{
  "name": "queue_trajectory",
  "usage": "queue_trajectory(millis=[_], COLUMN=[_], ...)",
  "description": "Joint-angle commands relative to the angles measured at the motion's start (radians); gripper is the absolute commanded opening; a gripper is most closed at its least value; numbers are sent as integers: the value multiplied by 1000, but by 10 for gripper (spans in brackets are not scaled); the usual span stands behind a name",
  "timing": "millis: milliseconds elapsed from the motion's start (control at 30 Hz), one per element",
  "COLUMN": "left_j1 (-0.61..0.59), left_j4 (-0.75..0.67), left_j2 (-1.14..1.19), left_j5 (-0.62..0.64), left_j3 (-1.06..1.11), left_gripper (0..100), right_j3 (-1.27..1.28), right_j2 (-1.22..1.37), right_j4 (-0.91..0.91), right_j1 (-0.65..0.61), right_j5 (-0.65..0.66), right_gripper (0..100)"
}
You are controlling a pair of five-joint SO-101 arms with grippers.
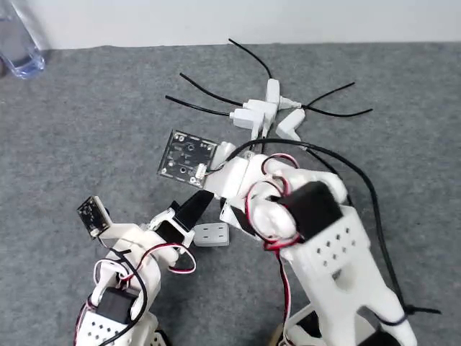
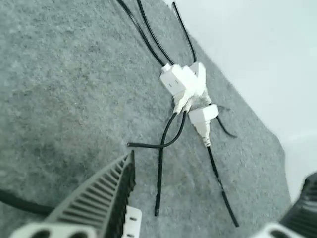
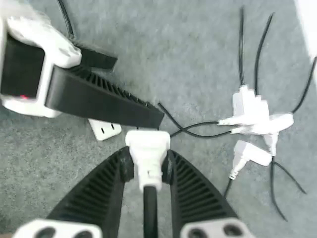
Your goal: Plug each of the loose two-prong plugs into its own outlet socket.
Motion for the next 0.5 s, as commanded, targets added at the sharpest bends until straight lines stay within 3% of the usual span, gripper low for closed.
queue_trajectory(millis=[0, 467], left_j1=[5, 5], left_j4=[3, 5], left_j2=[-5, -5], left_j5=[3, 3], left_j3=[-5, -5], left_gripper=[472, 472], right_j3=[-71, -12], right_j2=[-28, -27], right_j4=[1, -7], right_j1=[-10, 51], right_j5=[-9, 34], right_gripper=[8, 8])
